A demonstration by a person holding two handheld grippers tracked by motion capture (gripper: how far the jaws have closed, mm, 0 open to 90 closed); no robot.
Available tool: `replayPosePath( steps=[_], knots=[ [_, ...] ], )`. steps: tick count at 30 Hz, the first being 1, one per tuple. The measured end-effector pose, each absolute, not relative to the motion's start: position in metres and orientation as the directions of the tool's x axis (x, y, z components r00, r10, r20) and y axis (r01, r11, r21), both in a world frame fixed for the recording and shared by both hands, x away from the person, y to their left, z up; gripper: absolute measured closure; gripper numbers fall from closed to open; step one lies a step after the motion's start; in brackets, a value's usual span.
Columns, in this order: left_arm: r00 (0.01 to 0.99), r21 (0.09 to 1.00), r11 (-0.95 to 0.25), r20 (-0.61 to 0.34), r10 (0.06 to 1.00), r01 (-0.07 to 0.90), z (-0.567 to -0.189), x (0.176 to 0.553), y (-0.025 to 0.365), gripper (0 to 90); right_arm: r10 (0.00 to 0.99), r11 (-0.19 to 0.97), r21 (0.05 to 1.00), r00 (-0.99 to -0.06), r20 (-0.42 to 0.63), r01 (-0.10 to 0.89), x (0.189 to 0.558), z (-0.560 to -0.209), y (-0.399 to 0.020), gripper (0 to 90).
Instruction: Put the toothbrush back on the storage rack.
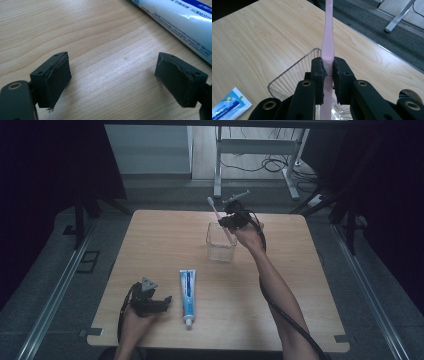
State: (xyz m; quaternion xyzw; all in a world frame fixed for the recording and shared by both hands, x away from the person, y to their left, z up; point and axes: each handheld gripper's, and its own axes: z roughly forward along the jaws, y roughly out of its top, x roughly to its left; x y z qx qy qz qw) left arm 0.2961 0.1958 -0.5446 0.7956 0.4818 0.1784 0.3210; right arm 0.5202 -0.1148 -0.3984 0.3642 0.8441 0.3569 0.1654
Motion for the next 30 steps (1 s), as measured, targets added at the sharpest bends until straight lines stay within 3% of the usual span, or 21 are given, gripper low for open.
replayPosePath(
  steps=[30],
  knots=[
    [0.474,0.681,-0.335,-0.021,0.88,0.652,-0.544,0.296,0.196,12.9,0.731,0.503,0.686,-0.682,-0.013,0.525,0.522,-0.44,-0.114,78.4]
  ],
)
